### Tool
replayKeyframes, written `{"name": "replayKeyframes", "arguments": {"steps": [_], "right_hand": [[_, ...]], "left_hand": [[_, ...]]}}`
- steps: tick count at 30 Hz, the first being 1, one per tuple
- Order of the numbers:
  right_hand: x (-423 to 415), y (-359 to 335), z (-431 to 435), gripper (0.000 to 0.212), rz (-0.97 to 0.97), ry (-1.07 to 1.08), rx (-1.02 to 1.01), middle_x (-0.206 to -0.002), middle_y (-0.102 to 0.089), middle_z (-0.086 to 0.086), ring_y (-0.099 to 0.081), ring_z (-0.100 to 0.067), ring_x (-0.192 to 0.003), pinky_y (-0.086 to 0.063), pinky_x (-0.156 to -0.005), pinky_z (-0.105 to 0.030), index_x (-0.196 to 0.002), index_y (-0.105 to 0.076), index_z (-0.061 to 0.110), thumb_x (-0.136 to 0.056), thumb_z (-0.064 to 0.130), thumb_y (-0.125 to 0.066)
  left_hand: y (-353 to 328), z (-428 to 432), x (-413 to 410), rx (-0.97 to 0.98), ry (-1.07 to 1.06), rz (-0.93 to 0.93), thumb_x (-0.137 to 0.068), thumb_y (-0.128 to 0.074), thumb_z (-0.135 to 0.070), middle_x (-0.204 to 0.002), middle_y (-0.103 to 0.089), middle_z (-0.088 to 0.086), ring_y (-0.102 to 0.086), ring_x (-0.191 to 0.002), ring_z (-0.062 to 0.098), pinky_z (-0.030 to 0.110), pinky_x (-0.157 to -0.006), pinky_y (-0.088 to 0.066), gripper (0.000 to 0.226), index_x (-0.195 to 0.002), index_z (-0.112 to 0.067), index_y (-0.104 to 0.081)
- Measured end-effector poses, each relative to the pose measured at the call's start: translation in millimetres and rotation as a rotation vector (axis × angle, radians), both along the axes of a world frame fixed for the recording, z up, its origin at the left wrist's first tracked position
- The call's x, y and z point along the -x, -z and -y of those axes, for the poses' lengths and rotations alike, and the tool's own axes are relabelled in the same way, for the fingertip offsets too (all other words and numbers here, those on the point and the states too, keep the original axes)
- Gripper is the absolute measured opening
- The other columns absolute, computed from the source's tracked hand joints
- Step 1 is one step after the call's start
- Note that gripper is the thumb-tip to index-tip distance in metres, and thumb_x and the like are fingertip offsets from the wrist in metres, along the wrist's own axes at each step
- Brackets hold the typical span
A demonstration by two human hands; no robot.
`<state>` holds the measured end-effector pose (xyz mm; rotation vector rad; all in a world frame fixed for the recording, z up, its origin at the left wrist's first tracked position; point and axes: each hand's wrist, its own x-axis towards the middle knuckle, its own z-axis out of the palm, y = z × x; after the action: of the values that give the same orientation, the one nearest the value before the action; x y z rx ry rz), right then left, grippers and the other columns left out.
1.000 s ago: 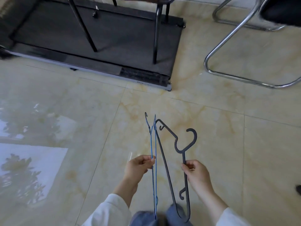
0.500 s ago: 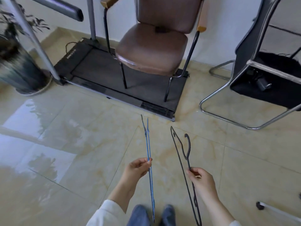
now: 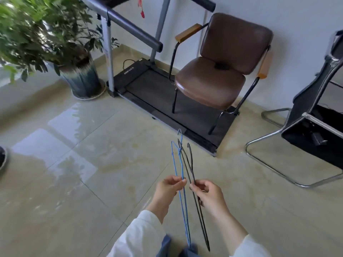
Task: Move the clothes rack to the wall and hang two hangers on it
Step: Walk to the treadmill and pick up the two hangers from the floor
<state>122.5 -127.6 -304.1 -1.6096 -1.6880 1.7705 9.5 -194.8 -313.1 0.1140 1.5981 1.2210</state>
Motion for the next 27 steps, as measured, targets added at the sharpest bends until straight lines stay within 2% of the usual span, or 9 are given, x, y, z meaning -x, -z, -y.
{"name": "replayKeyframes", "arguments": {"steps": [4, 8, 12, 15, 17, 19, 21, 23, 27], "right_hand": [[11.4, -22.7, 23.9, 0.011, -0.023, -0.173, 0.043, -0.074, -0.062, 0.007, -0.053, -0.001, -0.063, -0.035, -0.050, -0.010, -0.087, -0.062, 0.018, -0.080, 0.025, -0.066], [20.1, -40.4, 40.7, 0.012, -0.048, -0.322, 0.115, -0.079, -0.068, -0.004, -0.047, 0.000, -0.044, -0.033, -0.043, -0.013, -0.086, -0.062, 0.017, -0.078, 0.024, -0.068], [21.3, -48.0, 57.1, 0.017, -0.058, -0.478, 0.173, -0.085, -0.071, -0.006, -0.054, -0.011, -0.062, -0.034, -0.047, -0.017, -0.089, -0.061, 0.017, -0.076, 0.023, -0.070], [17.9, -51.4, 68.7, 0.024, -0.037, -0.603, 0.178, -0.087, -0.070, -0.005, -0.058, -0.007, -0.066, -0.037, -0.048, -0.013, -0.099, -0.064, 0.012, -0.077, 0.019, -0.069], [13.6, -54.5, 82.5, 0.028, -0.011, -0.707, 0.181, -0.080, -0.069, -0.001, -0.057, -0.002, -0.060, -0.036, -0.047, -0.013, -0.105, -0.065, 0.007, -0.078, 0.016, -0.068], [12.9, -58.6, 97.4, 0.032, -0.004, -0.781, 0.184, -0.071, -0.066, 0.005, -0.051, 0.004, -0.045, -0.032, -0.046, -0.015, -0.108, -0.066, 0.005, -0.077, 0.015, -0.068], [12.0, -63.0, 107.4, 0.034, 0.016, -0.842, 0.166, -0.071, -0.065, 0.005, -0.047, 0.005, -0.038, -0.031, -0.044, -0.015, -0.109, -0.065, 0.006, -0.077, 0.015, -0.068], [11.5, -73.8, 139.7, 0.034, 0.043, -0.971, 0.138, -0.078, -0.066, 0.002, -0.048, 0.002, -0.046, -0.032, -0.044, -0.014, -0.109, -0.065, 0.007, -0.077, 0.017, -0.068], [15.2, -87.2, 202.5, 0.035, 0.076, -1.138, 0.102, -0.077, -0.065, 0.004, -0.047, -0.002, -0.052, -0.033, -0.043, -0.013, -0.109, -0.067, 0.010, -0.076, 0.021, -0.069]], "left_hand": [[-20.6, 26.6, 4.1, -0.027, -0.119, 0.004, -0.079, -0.069, -0.015, -0.066, -0.056, -0.003, -0.052, -0.066, 0.009, 0.018, -0.062, -0.036, 0.019, -0.066, -0.019, -0.056], [-31.0, 53.1, 0.9, -0.034, -0.260, -0.003, -0.079, -0.069, -0.012, -0.062, -0.062, -0.004, -0.054, -0.066, 0.012, 0.020, -0.064, -0.038, 0.016, -0.067, -0.017, -0.058], [-35.7, 81.8, -13.2, -0.053, -0.403, -0.020, -0.080, -0.068, -0.013, -0.072, -0.064, 0.004, -0.054, -0.071, 0.016, 0.020, -0.066, -0.040, 0.010, -0.076, -0.012, -0.059], [-36.8, 105.1, -29.7, -0.056, -0.495, -0.030, -0.081, -0.067, -0.018, -0.080, -0.069, 0.004, -0.059, -0.082, 0.020, 0.029, -0.083, -0.044, 0.010, -0.078, -0.013, -0.060], [-35.9, 126.5, -42.9, -0.043, -0.542, -0.030, -0.081, -0.066, -0.024, -0.084, -0.070, 0.004, -0.062, -0.082, 0.018, 0.032, -0.090, -0.044, 0.012, -0.082, -0.013, -0.061], [-36.1, 147.7, -51.1, -0.038, -0.593, -0.018, -0.081, -0.065, -0.028, -0.086, -0.070, 0.004, -0.063, -0.078, 0.014, 0.029, -0.089, -0.044, 0.016, -0.084, -0.013, -0.060], [-38.8, 161.8, -56.3, -0.046, -0.613, 0.012, -0.081, -0.065, -0.031, -0.084, -0.070, 0.002, -0.063, -0.075, 0.010, 0.023, -0.081, -0.047, 0.017, -0.085, -0.014, -0.061], [-42.6, 200.0, -67.9, -0.051, -0.711, 0.008, -0.081, -0.065, -0.032, -0.082, -0.070, -0.001, -0.062, -0.075, 0.009, 0.020, -0.075, -0.045, 0.019, -0.087, -0.014, -0.063], [-57.5, 265.0, -83.6, -0.039, -0.847, -0.031, -0.082, -0.064, -0.029, -0.083, -0.069, 0.001, -0.062, -0.079, 0.012, 0.024, -0.081, -0.046, 0.020, -0.092, -0.012, -0.064]]}}
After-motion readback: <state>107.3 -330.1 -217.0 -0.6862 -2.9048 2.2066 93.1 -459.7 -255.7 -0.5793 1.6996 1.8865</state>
